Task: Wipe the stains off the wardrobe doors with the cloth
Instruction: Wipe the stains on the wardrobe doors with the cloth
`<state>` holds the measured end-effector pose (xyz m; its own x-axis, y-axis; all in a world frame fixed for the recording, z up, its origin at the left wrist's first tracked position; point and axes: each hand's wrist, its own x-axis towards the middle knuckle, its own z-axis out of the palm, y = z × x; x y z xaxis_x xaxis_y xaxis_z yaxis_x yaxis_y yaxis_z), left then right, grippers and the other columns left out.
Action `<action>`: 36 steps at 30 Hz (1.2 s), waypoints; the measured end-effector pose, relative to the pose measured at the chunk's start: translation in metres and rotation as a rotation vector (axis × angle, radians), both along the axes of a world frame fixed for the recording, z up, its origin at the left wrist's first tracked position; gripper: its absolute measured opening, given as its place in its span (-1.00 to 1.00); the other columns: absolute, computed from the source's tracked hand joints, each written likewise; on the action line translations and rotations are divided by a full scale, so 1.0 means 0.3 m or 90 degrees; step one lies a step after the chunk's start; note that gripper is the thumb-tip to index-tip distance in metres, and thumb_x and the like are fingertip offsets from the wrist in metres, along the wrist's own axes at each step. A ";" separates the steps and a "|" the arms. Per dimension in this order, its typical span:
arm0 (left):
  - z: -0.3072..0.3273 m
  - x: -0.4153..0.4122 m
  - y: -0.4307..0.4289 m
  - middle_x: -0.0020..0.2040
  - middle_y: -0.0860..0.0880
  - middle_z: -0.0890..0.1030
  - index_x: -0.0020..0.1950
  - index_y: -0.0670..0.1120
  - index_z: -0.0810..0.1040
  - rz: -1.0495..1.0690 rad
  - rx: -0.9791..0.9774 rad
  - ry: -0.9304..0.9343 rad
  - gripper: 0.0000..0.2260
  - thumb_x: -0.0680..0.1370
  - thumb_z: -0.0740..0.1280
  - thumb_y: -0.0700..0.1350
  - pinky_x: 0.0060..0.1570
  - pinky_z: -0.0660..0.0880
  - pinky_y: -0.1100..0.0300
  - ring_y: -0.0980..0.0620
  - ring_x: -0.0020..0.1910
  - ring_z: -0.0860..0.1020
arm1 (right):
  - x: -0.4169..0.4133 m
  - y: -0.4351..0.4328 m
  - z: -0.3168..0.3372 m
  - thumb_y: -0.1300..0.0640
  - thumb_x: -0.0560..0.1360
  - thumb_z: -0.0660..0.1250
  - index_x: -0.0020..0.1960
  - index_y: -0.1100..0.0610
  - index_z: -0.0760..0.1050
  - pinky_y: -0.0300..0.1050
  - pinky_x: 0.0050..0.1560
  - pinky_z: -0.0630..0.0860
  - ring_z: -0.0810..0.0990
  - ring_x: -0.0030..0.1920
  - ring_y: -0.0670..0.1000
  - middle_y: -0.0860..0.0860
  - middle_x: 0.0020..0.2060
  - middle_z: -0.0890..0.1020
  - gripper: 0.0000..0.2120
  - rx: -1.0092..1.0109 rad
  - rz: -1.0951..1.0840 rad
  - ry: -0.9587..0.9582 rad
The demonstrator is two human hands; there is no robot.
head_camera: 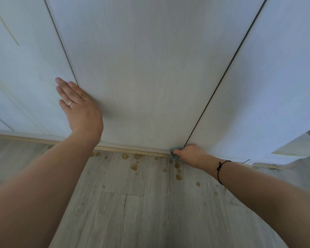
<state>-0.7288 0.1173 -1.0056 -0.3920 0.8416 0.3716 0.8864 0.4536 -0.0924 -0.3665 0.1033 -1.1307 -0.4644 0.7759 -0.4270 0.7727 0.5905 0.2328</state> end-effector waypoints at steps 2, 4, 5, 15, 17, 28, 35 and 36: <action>0.008 0.001 -0.007 0.51 -0.52 -0.08 0.49 -0.50 -0.22 0.000 -0.016 -0.022 -0.17 0.54 0.31 -0.18 0.44 0.33 -0.09 -0.40 0.54 0.09 | -0.006 -0.003 0.015 0.10 0.65 0.19 0.33 0.04 0.35 -0.06 -0.21 0.37 0.52 -0.16 0.11 0.08 -0.13 0.51 -0.74 -0.020 -0.013 0.009; 0.017 0.000 -0.014 0.50 -0.53 -0.14 0.48 -0.50 -0.27 -0.011 -0.037 -0.041 -0.14 0.53 0.31 -0.18 0.46 0.29 -0.11 -0.41 0.55 0.05 | -0.016 -0.005 0.060 0.10 0.63 0.23 0.32 0.02 0.38 -0.04 -0.15 0.49 0.60 -0.08 0.15 0.10 -0.05 0.60 -0.74 -0.014 -0.028 0.026; 0.013 -0.003 -0.021 0.49 -0.54 -0.17 0.47 -0.50 -0.29 -0.022 -0.046 -0.048 -0.14 0.53 0.30 -0.18 0.47 0.27 -0.13 -0.42 0.55 0.03 | -0.024 -0.005 0.090 0.09 0.62 0.24 0.31 0.01 0.40 -0.02 -0.12 0.54 0.63 -0.06 0.17 0.10 -0.04 0.63 -0.74 0.000 -0.030 0.044; 0.229 -0.022 -0.092 0.52 -0.48 -0.01 0.53 -0.46 -0.05 -0.122 -0.138 -0.268 -0.18 0.48 0.35 -0.16 0.30 0.46 -0.05 -0.32 0.50 0.23 | -0.115 -0.029 0.762 0.01 0.50 0.36 0.08 -0.04 0.67 -0.14 -0.35 0.41 0.64 -0.30 0.12 0.01 -0.31 0.68 -0.81 0.408 -0.030 0.342; 0.304 -0.031 -0.105 0.42 -0.35 0.22 0.46 -0.43 0.17 -0.152 -0.103 -0.312 -0.32 0.43 0.35 -0.21 0.16 0.52 -0.06 -0.28 0.39 0.36 | -0.134 -0.041 0.881 0.02 0.50 0.34 0.07 -0.07 0.68 -0.12 -0.32 0.47 0.65 -0.26 0.10 -0.03 -0.29 0.70 -0.80 0.463 -0.097 0.422; 0.659 0.043 -0.159 0.63 -0.06 0.04 0.61 -0.17 0.04 -0.280 0.227 -0.404 -0.19 0.37 0.23 -0.35 0.43 0.32 -0.06 -0.06 0.59 0.07 | -0.301 -0.033 1.264 -0.08 0.50 0.43 0.00 0.01 0.42 0.02 -0.12 0.54 0.55 -0.10 0.01 -0.09 -0.14 0.57 -0.75 0.665 -0.358 1.006; 0.631 0.065 -0.120 0.58 -0.02 0.14 0.57 -0.12 0.14 -0.273 0.298 -0.391 -0.20 0.33 0.28 -0.33 -0.16 0.46 0.12 -0.13 0.13 0.51 | -0.491 0.048 1.254 -0.01 0.58 0.37 0.17 0.09 0.45 -0.11 -0.19 0.46 0.63 -0.10 0.06 -0.06 -0.10 0.63 -0.74 0.760 -0.347 1.077; 0.631 0.065 -0.112 0.57 -0.01 0.15 0.57 -0.12 0.15 -0.269 0.299 -0.385 -0.20 0.33 0.28 -0.33 -0.18 0.46 0.11 -0.13 0.10 0.52 | -0.532 0.060 1.243 -0.03 0.58 0.36 0.16 0.06 0.48 -0.12 -0.20 0.44 0.63 -0.11 0.04 -0.06 -0.10 0.66 -0.76 0.746 -0.307 1.044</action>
<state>-0.7092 0.0837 -0.8162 -0.3241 0.7726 0.5460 0.8258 -0.0506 0.5617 -0.5262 0.1214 -0.7578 0.4631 0.4610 0.7570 0.6220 0.4394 -0.6481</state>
